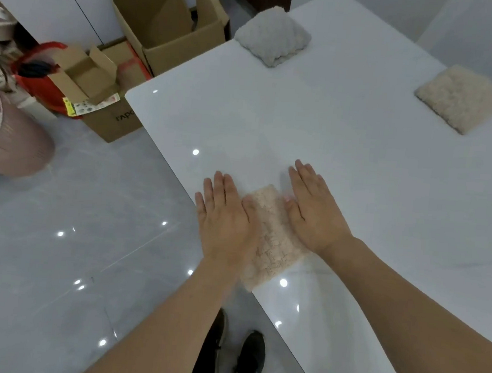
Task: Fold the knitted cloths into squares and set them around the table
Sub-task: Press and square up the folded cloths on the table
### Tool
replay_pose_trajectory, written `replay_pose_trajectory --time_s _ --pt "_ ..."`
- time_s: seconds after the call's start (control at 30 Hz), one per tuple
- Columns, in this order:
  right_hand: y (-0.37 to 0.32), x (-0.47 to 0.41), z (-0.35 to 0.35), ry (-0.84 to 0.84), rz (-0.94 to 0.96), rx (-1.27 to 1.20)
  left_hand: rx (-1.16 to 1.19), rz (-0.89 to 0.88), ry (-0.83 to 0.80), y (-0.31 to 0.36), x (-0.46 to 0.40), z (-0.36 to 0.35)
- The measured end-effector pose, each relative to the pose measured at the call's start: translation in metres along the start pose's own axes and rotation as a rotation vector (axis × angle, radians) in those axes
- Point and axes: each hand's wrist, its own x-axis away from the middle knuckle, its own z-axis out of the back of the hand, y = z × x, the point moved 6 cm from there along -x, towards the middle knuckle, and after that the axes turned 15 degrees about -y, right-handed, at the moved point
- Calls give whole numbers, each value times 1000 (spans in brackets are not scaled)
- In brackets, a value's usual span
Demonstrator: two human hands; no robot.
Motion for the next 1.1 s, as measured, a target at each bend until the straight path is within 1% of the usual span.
replay_pose_trajectory --time_s 0.13,0.23,0.33,0.43,0.5,0.67,0.73,0.87,1.0,1.1 --pt "-3 -3 34 49 -155 25 -340 -320 -71 23 -38 26" --pt "-3 -11 48 69 -263 34 -514 -511 -94 35 -68 45" --pt "-7 -21 55 78 -376 -20 -574 -639 -90 47 -102 65" --pt "-14 -39 63 42 -422 -70 -602 -739 -100 62 -134 81" --pt "-15 -48 71 51 -460 -92 -646 -814 -111 74 -151 87" --pt "2 -64 95 95 -573 -87 -731 -948 -70 100 -185 104" --pt "6 -72 97 78 -579 -83 -743 -979 -82 105 -199 106" --pt "14 -97 99 110 -645 -101 -752 -1032 -101 111 -232 104" --pt "11 -143 98 121 -685 -129 -749 -1074 -140 99 -281 111" --pt "10 -184 97 136 -681 -186 -735 -1084 -162 89 -322 121"
